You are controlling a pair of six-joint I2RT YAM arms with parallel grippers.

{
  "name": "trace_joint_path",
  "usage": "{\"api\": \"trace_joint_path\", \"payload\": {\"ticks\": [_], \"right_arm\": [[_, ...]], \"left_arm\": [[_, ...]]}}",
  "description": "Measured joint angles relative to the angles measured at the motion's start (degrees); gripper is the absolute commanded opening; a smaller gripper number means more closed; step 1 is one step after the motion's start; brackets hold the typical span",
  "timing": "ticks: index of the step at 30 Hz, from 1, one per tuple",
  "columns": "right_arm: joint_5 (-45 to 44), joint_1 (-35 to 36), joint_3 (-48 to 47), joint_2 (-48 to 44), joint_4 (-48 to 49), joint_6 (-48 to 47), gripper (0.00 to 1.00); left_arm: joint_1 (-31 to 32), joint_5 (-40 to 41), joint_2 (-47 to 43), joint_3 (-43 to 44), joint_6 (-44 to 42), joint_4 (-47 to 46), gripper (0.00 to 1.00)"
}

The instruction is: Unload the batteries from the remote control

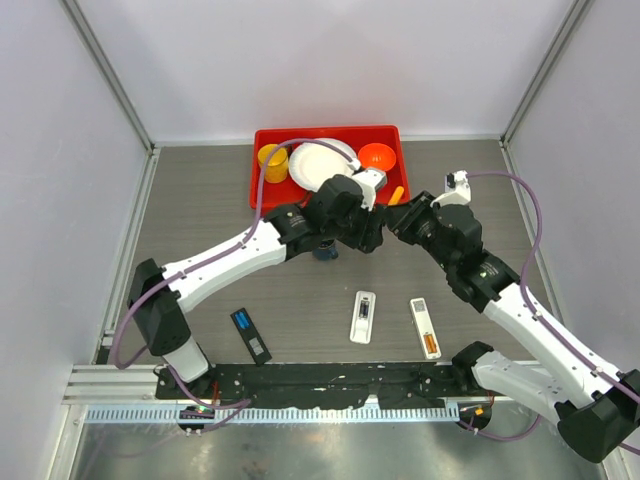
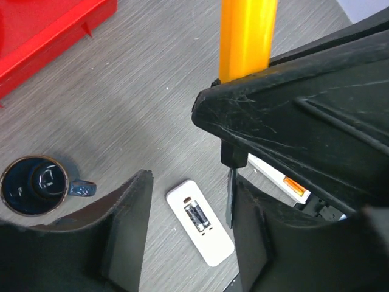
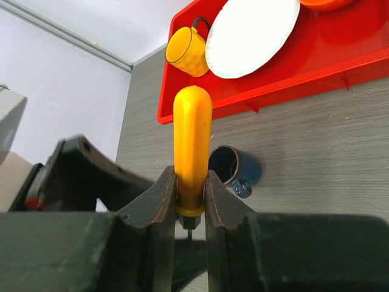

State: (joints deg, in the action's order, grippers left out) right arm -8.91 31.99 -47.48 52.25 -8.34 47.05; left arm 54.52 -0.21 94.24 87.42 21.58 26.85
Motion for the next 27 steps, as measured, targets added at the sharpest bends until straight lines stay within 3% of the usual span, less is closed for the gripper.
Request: {"api": "trace_joint_path", "payload": {"ticks": [2,3,4,8,10,14,15,17,18,19,21,27], "right_arm": [[-0.02,0.0,0.0,-0.04,0.02,0.13,0.01],[-0.02,0.02,0.0,0.0,-0.02,0.11,0.01],[0.07,-0.09,0.0,0.13,-0.2,0.22,0.01],[-0.02,-0.15,0.0,0.0,-0.24,0.26,0.02],[0.37,-0.24,0.02,-0.02,-0.09,0.0,0.08],[1.68,-0.35,0.04,-0.04,0.74,-1.27,0.38],[2.29,-0.33,0.04,-0.02,0.98,-1.64,0.52],[3.34,-0.26,0.04,-0.04,1.01,-2.54,0.67],[3.74,-0.26,0.04,-0.04,0.98,-3.02,0.83],[4.09,-0.28,0.04,0.02,0.92,-3.48,0.89],[4.61,-0.37,0.04,0.13,0.52,-4.2,0.97],[7.8,-0.92,0.04,-0.31,0.24,-8.07,1.0]], "left_arm": [[0.0,-0.55,0.79,0.0,-0.2,-0.52,0.22],[0.02,-0.79,1.01,0.17,-0.02,-0.81,0.07],[0.52,-0.92,1.18,0.31,0.0,-1.14,0.01],[1.2,-0.94,1.22,0.42,0.0,-1.77,0.0],[1.18,-0.9,1.18,0.42,0.04,-1.81,0.0],[0.48,-2.03,0.24,-0.87,1.07,-2.86,0.0],[0.02,-2.99,-0.31,-1.62,1.75,-3.39,0.0],[-2.08,-4.7,-1.81,-4.2,2.91,-4.55,0.0],[-3.96,-5.7,-2.56,-5.7,3.8,-4.98,0.0],[-6.21,-6.54,-3.19,-7.39,4.85,-5.64,0.0],[-10.36,-7.85,-4.33,-10.6,6.69,-6.73,0.0],[-18.86,-13.25,-9.33,-19.08,10.38,-8.09,0.0]]}}
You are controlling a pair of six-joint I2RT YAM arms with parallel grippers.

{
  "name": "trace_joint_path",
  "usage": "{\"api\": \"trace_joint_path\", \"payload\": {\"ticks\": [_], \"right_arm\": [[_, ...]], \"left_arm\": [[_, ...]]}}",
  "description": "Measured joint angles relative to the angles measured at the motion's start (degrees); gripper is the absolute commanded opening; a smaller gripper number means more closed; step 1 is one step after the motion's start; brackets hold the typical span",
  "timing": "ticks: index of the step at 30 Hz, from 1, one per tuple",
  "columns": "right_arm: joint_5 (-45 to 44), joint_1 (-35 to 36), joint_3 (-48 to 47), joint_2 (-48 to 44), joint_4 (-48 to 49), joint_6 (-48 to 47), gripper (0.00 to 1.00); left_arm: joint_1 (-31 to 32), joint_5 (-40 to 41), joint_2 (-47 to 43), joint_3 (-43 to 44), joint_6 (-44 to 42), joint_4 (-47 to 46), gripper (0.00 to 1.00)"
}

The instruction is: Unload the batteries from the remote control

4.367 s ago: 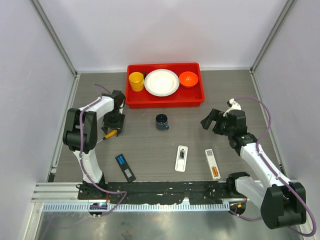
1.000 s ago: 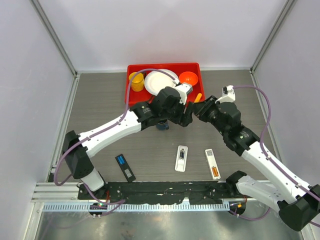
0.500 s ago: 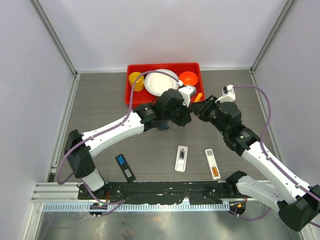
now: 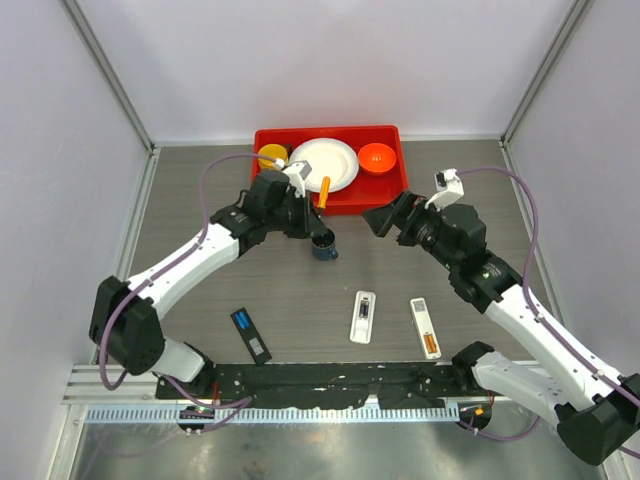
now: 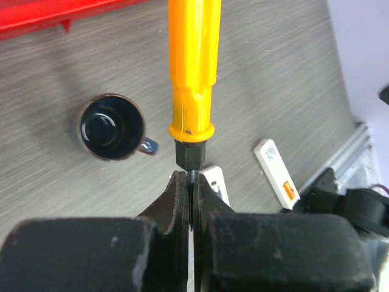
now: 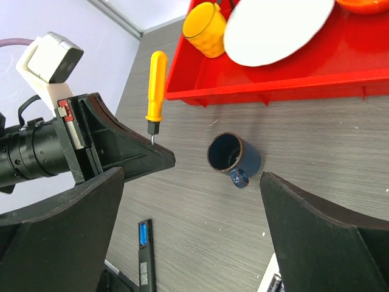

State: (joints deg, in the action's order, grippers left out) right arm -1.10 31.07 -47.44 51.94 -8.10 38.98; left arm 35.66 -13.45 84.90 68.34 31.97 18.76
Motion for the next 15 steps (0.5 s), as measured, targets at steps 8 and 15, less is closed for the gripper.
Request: {"api": "trace_joint_path", "payload": {"ticks": [8,15], "right_arm": [[12.2,-1.42,-0.02,-1.25,8.2,-2.69,0.99],[24.17,-1.46,0.76,2.86,22.08,1.73,0.93]], "left_arm": [[-0.59,-17.03,-8.22,-3.63,0.79,-6.32,0.0],[0.98,-28.7,-9.49,-4.83,1.68,-12.7,0.0]]}}
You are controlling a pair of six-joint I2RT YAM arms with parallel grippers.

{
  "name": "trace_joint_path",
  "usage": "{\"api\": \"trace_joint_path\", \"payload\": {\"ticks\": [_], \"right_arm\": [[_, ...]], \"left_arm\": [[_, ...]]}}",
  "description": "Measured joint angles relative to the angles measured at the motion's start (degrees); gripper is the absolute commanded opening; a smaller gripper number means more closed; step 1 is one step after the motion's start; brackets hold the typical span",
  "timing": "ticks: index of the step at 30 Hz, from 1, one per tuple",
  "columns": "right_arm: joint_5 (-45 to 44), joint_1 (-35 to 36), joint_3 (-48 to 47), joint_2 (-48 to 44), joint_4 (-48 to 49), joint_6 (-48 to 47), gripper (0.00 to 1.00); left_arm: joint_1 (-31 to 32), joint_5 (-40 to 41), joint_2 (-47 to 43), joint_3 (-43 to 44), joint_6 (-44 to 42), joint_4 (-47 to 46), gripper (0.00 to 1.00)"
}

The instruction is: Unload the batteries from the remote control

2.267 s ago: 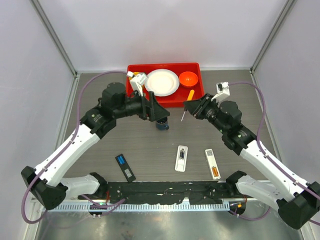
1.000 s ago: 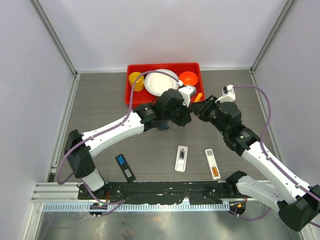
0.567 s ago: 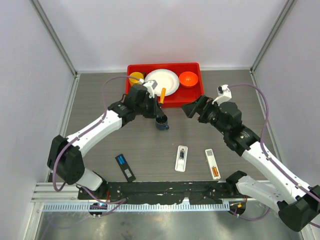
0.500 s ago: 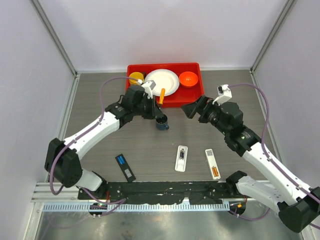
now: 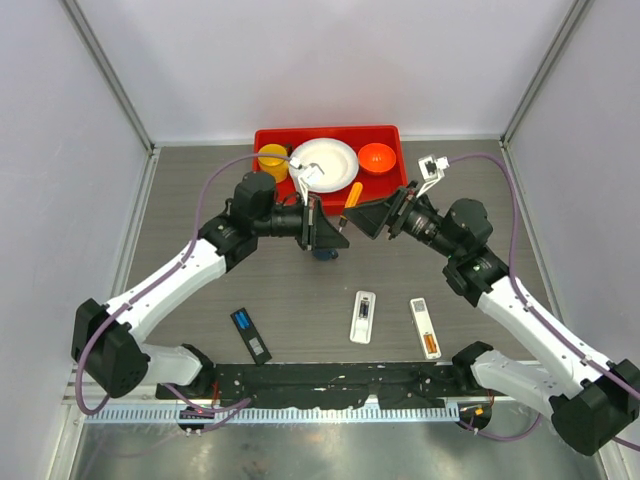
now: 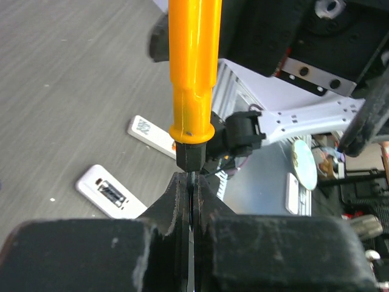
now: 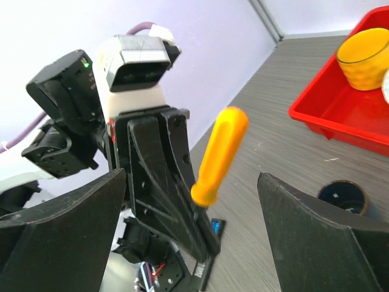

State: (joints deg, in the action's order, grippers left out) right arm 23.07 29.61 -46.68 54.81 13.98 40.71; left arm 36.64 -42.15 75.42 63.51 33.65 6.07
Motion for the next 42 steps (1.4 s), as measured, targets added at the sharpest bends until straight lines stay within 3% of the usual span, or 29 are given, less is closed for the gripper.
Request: {"api": "trace_joint_path", "payload": {"ticks": [4,7,15,22,25,26,27,30,31,33,37,42], "right_arm": [[1.95,-0.02,0.02,1.42,3.39,1.79,0.82],[2.12,-0.13,0.02,1.99,3.78,2.58,0.63],[1.99,-1.88,0.46,0.24,4.83,3.89,0.46],[2.73,-2.71,2.6,-2.34,6.93,6.82,0.01],[3.54,-2.84,2.67,-2.01,7.89,7.54,0.01],[3.74,-2.84,2.67,-1.88,8.11,7.65,0.01],[3.87,-2.86,2.67,-1.79,8.24,7.72,0.01],[4.07,-2.86,2.64,-1.79,7.89,7.28,0.01],[4.09,-2.82,2.64,-1.79,7.39,7.02,0.01],[3.91,-2.78,2.62,-1.79,6.05,6.19,0.01],[2.34,-2.78,2.43,-1.84,2.54,5.49,0.01],[0.39,-2.78,2.19,-1.86,-0.15,5.53,0.01]], "left_arm": [[2.19,-2.73,0.0,0.0,-0.22,-0.85,0.0],[3.5,-3.98,0.0,0.0,-0.66,-1.14,0.0],[4.13,-4.59,-0.02,0.0,-1.33,-1.16,0.0],[4.24,-4.68,-0.59,0.0,-2.75,-0.98,0.0],[4.24,-4.96,-0.66,0.0,-2.8,-1.07,0.02],[4.22,-4.98,-0.68,0.0,-2.8,-1.05,0.09],[4.22,-4.98,-0.7,0.0,-2.8,-1.05,0.3],[4.22,-4.79,-0.76,0.0,-2.6,-1.11,0.68],[4.22,-4.55,-0.92,0.0,-2.58,-1.11,0.73],[4.22,-4.02,-1.51,-0.04,-2.23,-1.55,0.78],[4.22,-2.86,-3.04,-0.07,-1.42,-3.48,0.78],[4.22,-1.92,-1.14,1.73,-1.05,-4.59,0.72]]}}
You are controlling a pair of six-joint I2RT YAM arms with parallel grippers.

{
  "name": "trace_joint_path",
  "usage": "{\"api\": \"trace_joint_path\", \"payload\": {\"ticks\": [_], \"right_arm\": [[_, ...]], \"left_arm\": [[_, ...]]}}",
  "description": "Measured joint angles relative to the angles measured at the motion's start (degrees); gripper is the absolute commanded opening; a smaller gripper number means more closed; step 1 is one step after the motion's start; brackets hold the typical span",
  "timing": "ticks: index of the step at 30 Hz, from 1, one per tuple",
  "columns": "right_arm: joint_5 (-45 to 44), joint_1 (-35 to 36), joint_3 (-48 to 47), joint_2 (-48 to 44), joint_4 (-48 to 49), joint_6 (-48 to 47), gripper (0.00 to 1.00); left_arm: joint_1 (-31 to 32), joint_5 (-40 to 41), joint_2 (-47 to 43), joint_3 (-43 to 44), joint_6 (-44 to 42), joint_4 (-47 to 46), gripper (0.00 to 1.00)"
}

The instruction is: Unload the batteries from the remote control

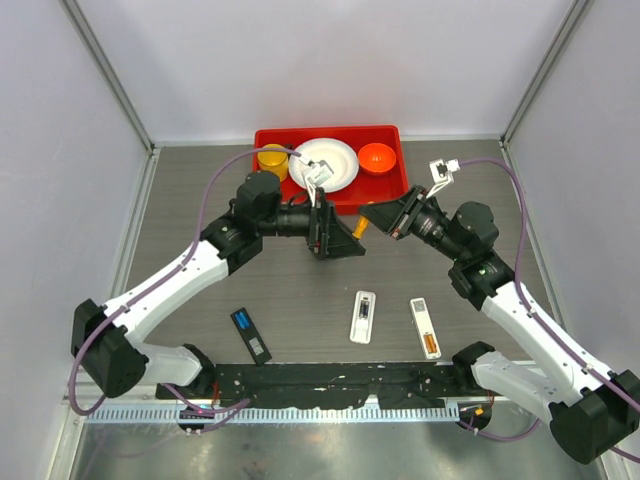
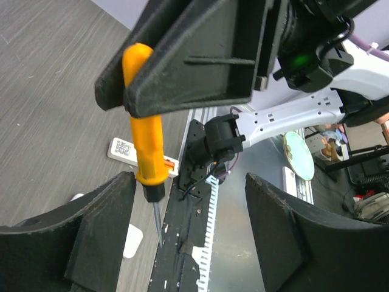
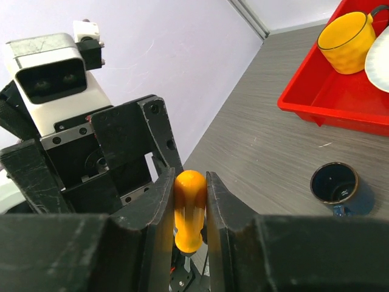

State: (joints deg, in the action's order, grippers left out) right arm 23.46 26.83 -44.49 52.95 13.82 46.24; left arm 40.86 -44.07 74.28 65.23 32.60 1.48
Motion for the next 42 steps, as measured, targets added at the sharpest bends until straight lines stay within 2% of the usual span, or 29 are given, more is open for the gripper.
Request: {"api": "trace_joint_path", "payload": {"ticks": [2,4,5,8,11,13,14,15,17,18,19,21,26,31,34,38,42], "right_arm": [[-0.44,0.0,0.0,-0.09,-0.48,0.07,0.01],[-0.9,0.0,0.0,-0.28,-0.92,0.2,0.01],[-1.07,0.0,0.0,-0.37,-1.14,0.22,0.01],[-1.49,0.0,0.0,-0.81,-1.95,0.52,0.01],[-2.21,-0.02,0.0,-1.01,-2.78,0.39,0.03],[-2.49,-0.04,-0.02,-1.01,-2.89,0.26,0.14],[-2.78,-0.04,-0.24,-0.98,-3.28,0.2,0.23],[-2.93,-0.04,-0.46,-0.94,-3.74,0.11,0.43],[-2.95,-0.13,-0.98,-0.83,-4.92,-0.07,0.64],[-2.91,-0.42,-1.11,-0.72,-5.22,-0.68,0.81],[-2.86,-0.63,-1.14,-0.68,-5.53,-0.63,0.87],[-2.93,-1.18,-1.16,-0.39,-6.32,-0.72,0.94],[-1.05,-5.03,-0.13,0.35,-6.23,0.24,0.97],[4.52,-9.11,4.31,0.9,0.68,4.61,0.97],[8.55,-9.33,4.81,2.91,5.57,6.78,0.93],[13.22,-9.18,4.79,4.94,12.02,9.22,0.79],[15.41,-7.37,4.13,6.49,15.45,10.12,0.73]], "left_arm": [[0.0,0.13,1.81,1.14,0.11,-0.26,0.67],[0.0,0.09,3.78,1.86,0.44,-0.94,0.5],[0.0,0.09,4.48,1.99,0.74,-1.09,0.31],[-0.04,0.15,6.23,2.05,1.84,-1.68,0.0],[-0.11,-0.07,6.75,2.19,1.88,-2.03,0.0],[-0.11,-0.02,6.75,2.19,1.88,-2.01,0.0],[-0.11,0.09,6.75,2.19,1.88,-2.01,0.0],[-0.17,0.28,6.75,2.19,1.88,-2.01,0.0],[-0.5,0.57,6.75,2.19,2.14,-1.88,0.0],[-0.81,0.76,6.75,2.14,2.71,-1.88,0.0],[-1.4,0.98,6.75,2.1,3.13,-1.86,0.0],[-3.17,1.27,6.75,1.66,3.87,-1.95,0.0],[-8.52,1.46,5.92,-2.34,6.36,-1.92,0.0],[-12.31,-1.88,3.93,-7.23,10.58,-5.49,0.0],[-12.66,-5.77,2.78,-8.57,13.55,-9.75,0.0],[-12.46,-10.86,1.64,-8.81,17.62,-16.81,0.0],[-11.78,-13.66,1.29,-8.81,19.69,-21.18,0.0]]}}
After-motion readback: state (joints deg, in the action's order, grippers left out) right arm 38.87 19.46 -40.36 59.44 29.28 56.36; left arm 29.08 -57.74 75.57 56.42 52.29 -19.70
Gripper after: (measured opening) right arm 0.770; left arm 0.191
